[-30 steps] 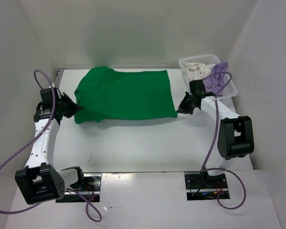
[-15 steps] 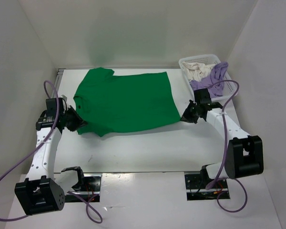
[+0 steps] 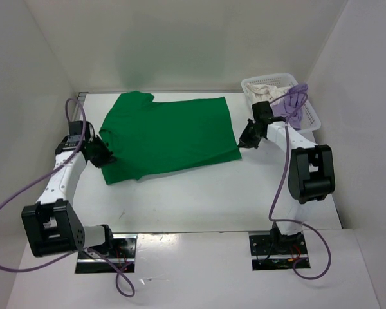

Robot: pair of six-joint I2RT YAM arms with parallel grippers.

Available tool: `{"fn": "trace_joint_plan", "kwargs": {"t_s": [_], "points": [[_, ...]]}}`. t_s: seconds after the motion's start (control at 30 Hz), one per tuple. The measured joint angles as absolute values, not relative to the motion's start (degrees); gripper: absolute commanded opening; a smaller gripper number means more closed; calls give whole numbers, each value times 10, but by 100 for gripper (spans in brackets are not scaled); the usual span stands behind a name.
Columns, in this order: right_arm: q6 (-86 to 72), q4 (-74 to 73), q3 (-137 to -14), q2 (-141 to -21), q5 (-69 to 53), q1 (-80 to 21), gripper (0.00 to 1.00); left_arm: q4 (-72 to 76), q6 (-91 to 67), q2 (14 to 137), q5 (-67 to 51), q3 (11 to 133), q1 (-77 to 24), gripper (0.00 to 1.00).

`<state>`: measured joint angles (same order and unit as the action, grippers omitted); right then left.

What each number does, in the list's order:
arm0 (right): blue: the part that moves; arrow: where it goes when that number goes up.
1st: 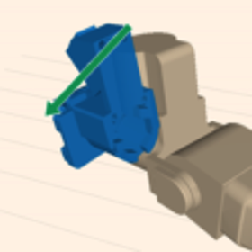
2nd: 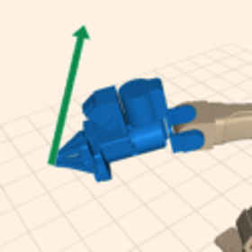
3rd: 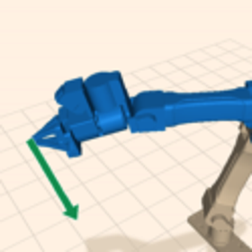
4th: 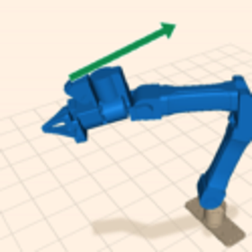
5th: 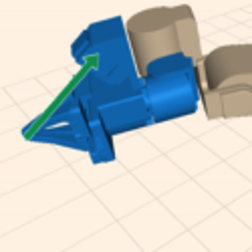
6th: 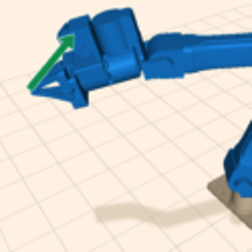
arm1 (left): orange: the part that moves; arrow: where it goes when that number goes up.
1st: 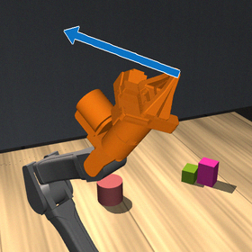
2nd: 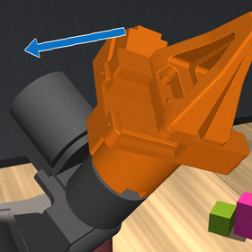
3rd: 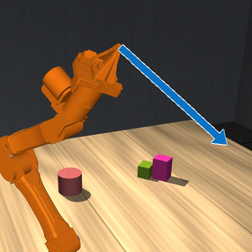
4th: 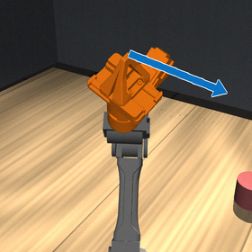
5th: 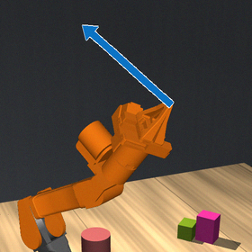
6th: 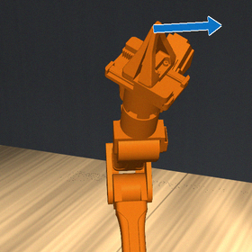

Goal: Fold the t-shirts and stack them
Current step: Fold the flattened tshirt in 1/3 of the way

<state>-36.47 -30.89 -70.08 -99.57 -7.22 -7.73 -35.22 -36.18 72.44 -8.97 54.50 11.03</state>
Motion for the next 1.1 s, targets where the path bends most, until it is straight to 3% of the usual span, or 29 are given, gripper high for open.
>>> {"fn": "trace_joint_plan", "kwargs": {"t_s": [0.63, 0.7, 0.77, 0.9, 1.03, 1.1], "points": [[-359, -311, -877, -1172, -59, -77, 0, -250, -359, 961, -74, 712, 95, 10], [-359, -310, -886, -1182, -58, -78, 0, -246, -359, 987, -70, 724, 91, 14], [-359, -310, -889, -1186, -57, -79, 8, -240, -355, 1002, -61, 728, 89, 35], [-361, -307, -891, -1186, -54, -79, 20, -239, -347, 1011, -49, 728, 87, 58], [-362, -307, -891, -1184, -51, -80, 34, -240, -348, 1011, -42, 740, 87, 63], [-363, -305, -888, -1176, -51, -81, 39, -239, -348, 1004, -43, 747, 87, 61]]}}
